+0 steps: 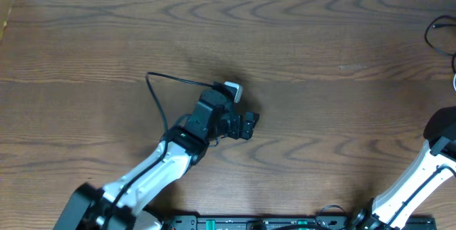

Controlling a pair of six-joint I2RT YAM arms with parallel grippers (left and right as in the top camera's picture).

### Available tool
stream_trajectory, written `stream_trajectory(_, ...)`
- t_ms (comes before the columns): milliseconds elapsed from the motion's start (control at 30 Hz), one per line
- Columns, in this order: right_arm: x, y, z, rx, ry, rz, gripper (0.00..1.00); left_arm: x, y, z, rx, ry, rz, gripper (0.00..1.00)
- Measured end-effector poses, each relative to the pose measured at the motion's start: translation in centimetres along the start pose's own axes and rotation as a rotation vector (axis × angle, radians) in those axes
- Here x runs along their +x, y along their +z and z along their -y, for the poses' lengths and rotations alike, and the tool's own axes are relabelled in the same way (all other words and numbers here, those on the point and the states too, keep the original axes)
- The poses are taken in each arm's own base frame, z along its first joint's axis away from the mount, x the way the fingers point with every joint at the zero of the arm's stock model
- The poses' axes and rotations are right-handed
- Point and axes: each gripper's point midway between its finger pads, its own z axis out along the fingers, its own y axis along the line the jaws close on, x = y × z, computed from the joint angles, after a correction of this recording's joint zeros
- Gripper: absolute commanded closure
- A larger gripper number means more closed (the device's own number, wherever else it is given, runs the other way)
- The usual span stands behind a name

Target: Untangle cables

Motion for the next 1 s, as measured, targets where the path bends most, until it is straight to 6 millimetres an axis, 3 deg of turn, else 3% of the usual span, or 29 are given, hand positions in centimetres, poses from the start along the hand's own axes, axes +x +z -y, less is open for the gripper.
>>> stream_trajectory(167, 2.1, -0.2, -0.5, -0.05, -0.047, -0.098, 0.02, -2.3, -3.4, 0.9, -0.008, 0.018, 0.095, 0.02)
stream_trajectory(333, 3.4, -1.4, -2.5, -0.205, -0.144, -0.157, 0.03, -2.3, -6.7, -0.2, -0.106, 0.015, 0.119, 0.02)
stream_trajectory(467, 3.5, -4.9, -3.5, -0.382, -0.223, -0.125, 0.01, -2.4, -8.9, -1.3, -0.183, 0.012, 0.152, 0.02)
stream_trajectory(633, 4.4, -12.5, -3.7, -0.641, -0.356, -0.024, 0.01, -4.1, -12.2, -1.5, -0.232, 0.014, 0.273, 0.02)
stream_trajectory(733, 6.2, -16.2, -4.2, -0.753, -0.462, 0.008, 0.01, -4.1, -13.4, -1.8, -0.258, 0.012, 0.299, 0.02)
stream_trajectory(833, 8.0, -18.2, -6.1, -0.82, -0.564, 0.019, 0.01, -3.9, -14.1, -2.1, -0.275, 0.01, 0.305, 0.02)
stream_trajectory(1000, 12.2, -19.7, -9.8, -0.803, -0.727, 0.007, 0.01, -3.6, -15.7, -2.9, -0.328, 0.005, 0.331, 0.01)
